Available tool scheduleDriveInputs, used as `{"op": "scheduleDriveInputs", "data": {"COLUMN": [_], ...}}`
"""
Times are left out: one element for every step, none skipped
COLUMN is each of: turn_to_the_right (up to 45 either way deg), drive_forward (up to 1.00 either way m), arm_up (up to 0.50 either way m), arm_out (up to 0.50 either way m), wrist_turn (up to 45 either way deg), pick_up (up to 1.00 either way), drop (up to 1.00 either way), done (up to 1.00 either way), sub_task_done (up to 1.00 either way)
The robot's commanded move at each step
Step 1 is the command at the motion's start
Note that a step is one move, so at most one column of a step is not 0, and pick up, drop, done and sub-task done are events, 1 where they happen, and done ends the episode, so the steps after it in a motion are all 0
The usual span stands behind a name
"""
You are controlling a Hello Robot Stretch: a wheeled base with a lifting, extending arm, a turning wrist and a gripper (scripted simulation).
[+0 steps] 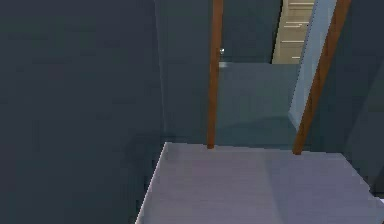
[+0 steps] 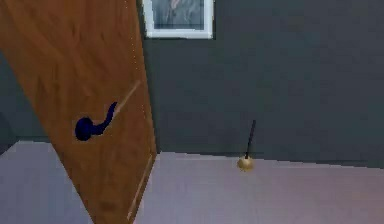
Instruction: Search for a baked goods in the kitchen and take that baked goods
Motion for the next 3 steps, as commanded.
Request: {"op": "scheduleDriveInputs", "data": {"turn_to_the_right": [0.0, 6.0, 0.0], "drive_forward": [0.30, 0.00, 0.45], "arm_up": [0.00, 0.00, 0.00], "arm_out": [0.00, 0.00, 0.00], "wrist_turn": [0.0, 0.0, 0.0], "pick_up": [0.00, 0.00, 0.00], "drop": [0.00, 0.00, 0.00], "done": [0.00, 0.00, 0.00], "sub_task_done": [0.00, 0.00, 0.00]}}
